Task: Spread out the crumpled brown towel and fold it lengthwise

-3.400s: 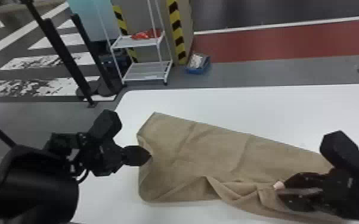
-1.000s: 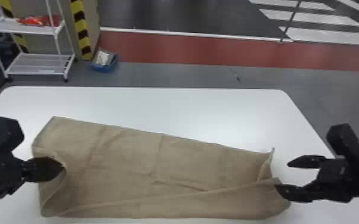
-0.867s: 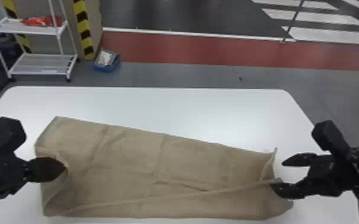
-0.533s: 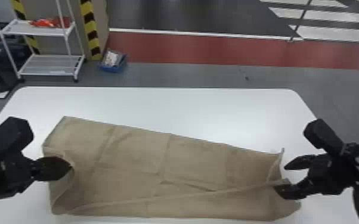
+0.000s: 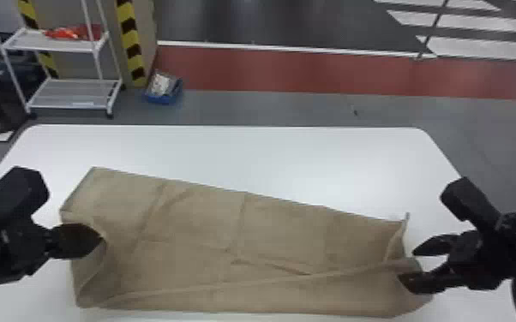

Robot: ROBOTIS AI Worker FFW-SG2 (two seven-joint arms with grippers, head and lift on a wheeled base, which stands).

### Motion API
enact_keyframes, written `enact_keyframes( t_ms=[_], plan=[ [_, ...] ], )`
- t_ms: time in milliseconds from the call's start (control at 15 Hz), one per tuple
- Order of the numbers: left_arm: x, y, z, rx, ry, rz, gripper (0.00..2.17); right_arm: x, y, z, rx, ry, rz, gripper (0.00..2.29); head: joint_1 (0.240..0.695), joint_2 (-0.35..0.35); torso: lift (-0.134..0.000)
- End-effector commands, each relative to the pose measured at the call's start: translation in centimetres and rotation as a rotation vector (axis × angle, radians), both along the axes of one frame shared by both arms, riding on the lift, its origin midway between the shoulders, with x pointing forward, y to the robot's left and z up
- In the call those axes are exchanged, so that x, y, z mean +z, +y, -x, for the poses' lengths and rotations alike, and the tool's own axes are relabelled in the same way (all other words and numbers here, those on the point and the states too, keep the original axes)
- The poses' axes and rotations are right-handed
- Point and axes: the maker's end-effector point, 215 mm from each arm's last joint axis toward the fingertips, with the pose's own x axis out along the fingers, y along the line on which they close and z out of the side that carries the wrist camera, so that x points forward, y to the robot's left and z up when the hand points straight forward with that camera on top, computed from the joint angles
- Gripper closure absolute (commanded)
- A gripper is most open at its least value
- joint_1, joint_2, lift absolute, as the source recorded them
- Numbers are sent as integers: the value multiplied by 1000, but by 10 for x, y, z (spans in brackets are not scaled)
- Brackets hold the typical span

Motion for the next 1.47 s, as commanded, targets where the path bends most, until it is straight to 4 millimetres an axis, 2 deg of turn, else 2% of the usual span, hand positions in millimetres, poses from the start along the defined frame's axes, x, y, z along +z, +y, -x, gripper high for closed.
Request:
enact_keyframes(
  t_ms=[0,267,467,533,600,933,1133,1267,1400],
  plan=[
    [1,-1,-1,-3,-3,-1,1372,-2,3,3,-1,10,-8,508,695,-116,-124],
    [0,1,-1,-2,-2,-1,1372,-1,4,2,-2,10,-14,687,695,-115,-124],
    [0,1,-1,-3,-1,-4,1372,8,3,3,-7,-12,-26,809,695,-111,-124],
    [1,2,-1,-2,-1,-6,1372,13,1,3,-11,-21,-35,981,695,-111,-124],
    [1,2,-1,-2,-1,-4,1372,15,-3,5,-20,-26,-41,998,695,-112,-124],
    [2,3,-1,-5,-2,-5,1372,33,-14,16,-43,-61,-61,998,695,-128,-124],
    [3,1,0,-8,-3,-3,1372,30,-15,21,-51,-49,-56,974,695,-136,-124],
    [3,1,0,-10,-3,-3,1372,25,-11,24,-45,-39,-50,812,695,-140,-124],
    [2,2,2,-8,-1,-4,1372,23,-8,25,-39,-35,-51,812,695,-138,-124]
  ],
)
